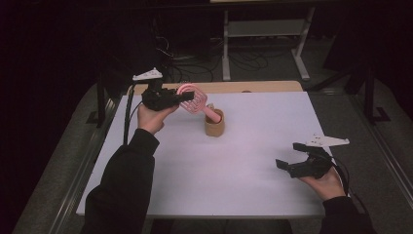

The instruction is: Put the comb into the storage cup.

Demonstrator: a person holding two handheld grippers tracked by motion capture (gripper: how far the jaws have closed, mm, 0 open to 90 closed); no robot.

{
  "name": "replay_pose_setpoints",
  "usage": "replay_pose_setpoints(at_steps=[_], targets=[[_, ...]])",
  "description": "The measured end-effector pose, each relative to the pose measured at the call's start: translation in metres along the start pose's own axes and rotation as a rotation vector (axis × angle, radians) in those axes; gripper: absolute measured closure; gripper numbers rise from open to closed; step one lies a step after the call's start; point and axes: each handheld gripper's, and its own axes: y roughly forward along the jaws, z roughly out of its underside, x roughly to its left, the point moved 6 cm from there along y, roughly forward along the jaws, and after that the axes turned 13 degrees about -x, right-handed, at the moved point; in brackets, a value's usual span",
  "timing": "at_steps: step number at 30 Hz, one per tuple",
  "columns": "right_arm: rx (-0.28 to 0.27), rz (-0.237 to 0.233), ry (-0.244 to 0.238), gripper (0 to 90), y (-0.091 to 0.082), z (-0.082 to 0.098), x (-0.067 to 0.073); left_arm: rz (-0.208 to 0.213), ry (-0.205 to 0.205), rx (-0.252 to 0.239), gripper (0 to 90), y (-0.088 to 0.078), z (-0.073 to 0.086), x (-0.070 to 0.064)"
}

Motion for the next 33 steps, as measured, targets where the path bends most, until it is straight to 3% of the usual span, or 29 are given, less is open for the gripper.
replay_pose_setpoints(at_steps=[12,22,33], targets=[[0.008,-0.002,-0.002,0.0,0.0,0.002,0.0,-0.005,-0.003,0.025,63.3,0.013,0.012,0.001],[0.007,-0.002,-0.002,0.0,0.0,0.002,0.0,-0.039,-0.044,0.02,63.4,0.011,0.025,0.012],[0.008,-0.003,-0.001,0.0,0.0,0.003,0.0,-0.049,-0.101,-0.018,63.3,0.005,0.032,0.02]])
